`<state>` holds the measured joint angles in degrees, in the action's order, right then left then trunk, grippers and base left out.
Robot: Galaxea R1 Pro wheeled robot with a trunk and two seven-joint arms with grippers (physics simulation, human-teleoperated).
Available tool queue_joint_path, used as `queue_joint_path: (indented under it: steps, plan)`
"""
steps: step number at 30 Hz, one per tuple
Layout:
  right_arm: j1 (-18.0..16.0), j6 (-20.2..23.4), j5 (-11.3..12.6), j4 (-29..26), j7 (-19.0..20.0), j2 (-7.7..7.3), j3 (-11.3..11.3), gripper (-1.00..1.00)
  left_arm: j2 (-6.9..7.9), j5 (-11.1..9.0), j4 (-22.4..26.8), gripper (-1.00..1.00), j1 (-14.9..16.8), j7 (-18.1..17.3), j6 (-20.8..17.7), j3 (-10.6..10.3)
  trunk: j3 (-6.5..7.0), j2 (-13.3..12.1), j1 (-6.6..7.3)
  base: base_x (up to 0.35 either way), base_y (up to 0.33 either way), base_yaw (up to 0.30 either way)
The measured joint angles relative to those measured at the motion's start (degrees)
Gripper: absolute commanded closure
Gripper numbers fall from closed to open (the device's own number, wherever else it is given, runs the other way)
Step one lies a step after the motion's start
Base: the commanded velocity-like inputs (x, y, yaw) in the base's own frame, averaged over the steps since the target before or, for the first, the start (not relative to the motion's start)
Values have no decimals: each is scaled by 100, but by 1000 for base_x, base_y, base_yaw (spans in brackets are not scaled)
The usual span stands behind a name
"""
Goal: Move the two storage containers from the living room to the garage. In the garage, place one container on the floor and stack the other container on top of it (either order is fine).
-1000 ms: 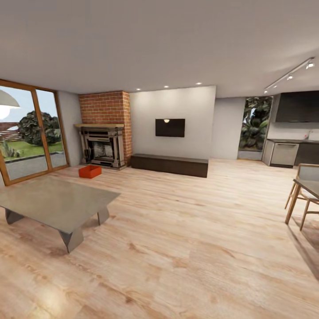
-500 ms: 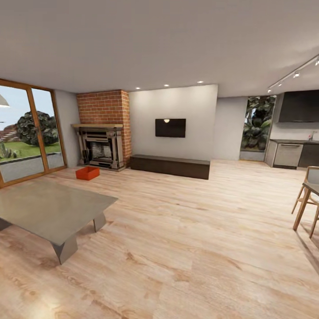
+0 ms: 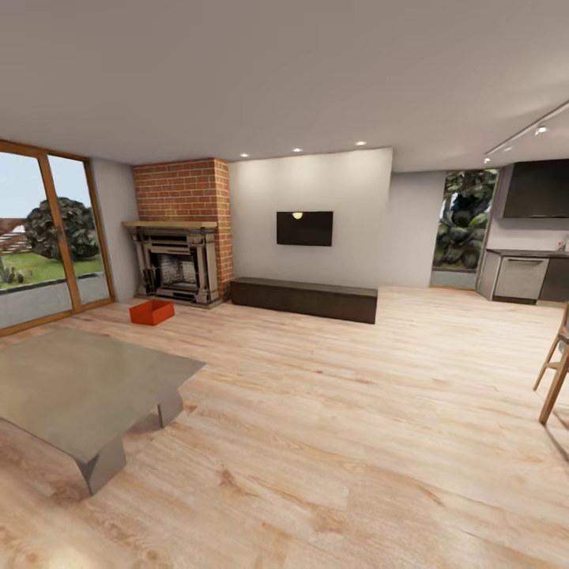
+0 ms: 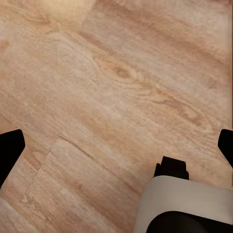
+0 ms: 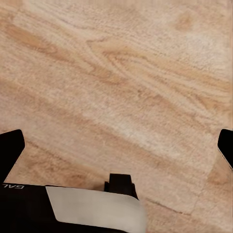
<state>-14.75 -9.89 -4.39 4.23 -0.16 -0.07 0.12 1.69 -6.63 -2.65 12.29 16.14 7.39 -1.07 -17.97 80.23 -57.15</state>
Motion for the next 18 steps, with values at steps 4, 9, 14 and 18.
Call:
queue_joint_path:
  steps: [4,9,14,18]
  plan:
    - [0,0,0,0,0,-1,0,-100,0,0,0,-100,0,0,0,-1,0,0,0,341,0,0]
    - [0,0,0,0,0,-1,0,-100,1,0,0,-100,0,0,0,-1,0,0,0,341,0,0]
    - [0,0,0,-1,0,1,0,-100,4,0,0,-100,0,0,0,0,0,0,0,341,0,0]
    - [0,0,0,0,0,0,0,-100,1,0,1,-100,0,0,0,-1,0,0,0,341,0,0]
